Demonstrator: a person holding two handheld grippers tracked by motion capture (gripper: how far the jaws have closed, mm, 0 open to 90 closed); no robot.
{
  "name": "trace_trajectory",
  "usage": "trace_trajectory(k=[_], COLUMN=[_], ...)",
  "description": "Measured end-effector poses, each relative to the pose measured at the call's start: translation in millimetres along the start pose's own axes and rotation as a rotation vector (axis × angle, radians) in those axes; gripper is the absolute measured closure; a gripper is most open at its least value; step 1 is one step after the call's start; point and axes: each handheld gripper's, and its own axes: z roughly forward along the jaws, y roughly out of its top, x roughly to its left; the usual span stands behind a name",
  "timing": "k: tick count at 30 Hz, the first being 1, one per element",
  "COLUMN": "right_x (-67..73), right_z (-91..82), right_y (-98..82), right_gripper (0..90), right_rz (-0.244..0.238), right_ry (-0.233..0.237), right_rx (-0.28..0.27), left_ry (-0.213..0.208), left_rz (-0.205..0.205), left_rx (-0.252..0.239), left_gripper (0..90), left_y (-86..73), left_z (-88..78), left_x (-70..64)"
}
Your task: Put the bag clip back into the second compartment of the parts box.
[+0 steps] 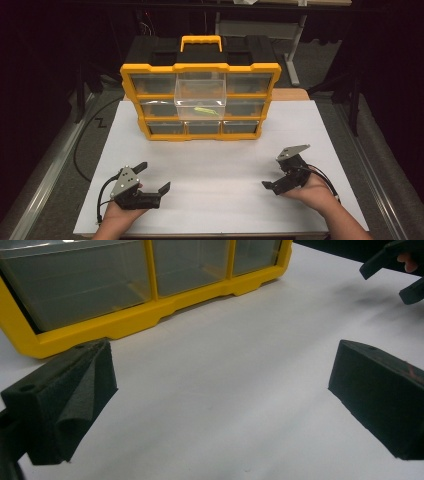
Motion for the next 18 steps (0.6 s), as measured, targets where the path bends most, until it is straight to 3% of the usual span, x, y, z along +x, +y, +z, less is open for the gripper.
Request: trace_trajectory(k=[3,4,5,10,11,12,18], right_x=[1.7,3.4,3.4,9.5,10.7,11.2,8.6], right_z=[-4.3,-6.8,-6.8,-9.7,-7.3,-3.5,-7.5], right_y=[-10.3,-17.8,-17.8,-38.0,-44.0,-48.5,-49.6], right_gripper=[0.0,0.1,0.1,0.1,0.1,0.1,0.1], right_rz=[0.054,0.104,0.104,0.178,0.2,0.205,0.203], right_ry=[-0.002,0.004,0.004,-0.009,-0.018,-0.024,-0.045], right_rx=[-0.143,-0.244,-0.244,-0.471,-0.498,-0.467,-0.491], left_ry=[0.006,0.006,0.008,0.025,0.029,0.033,0.052], left_rz=[-0.008,-0.013,-0.018,-0.031,-0.032,-0.031,-0.034], left_rx=[-0.009,-0.011,-0.011,-0.017,-0.014,-0.012,0.008], left_gripper=[0.4,0.4,0.4,0.4,0.4,0.4,0.4], left_y=[-0.4,-0.5,-0.6,-1.3,-1.4,-1.4,-2.2], left_z=[-0.8,-1.0,-1.3,-1.7,-1.7,-1.5,0.5], left_x=[1.0,1.5,2.2,3.5,3.9,4.3,4.2])
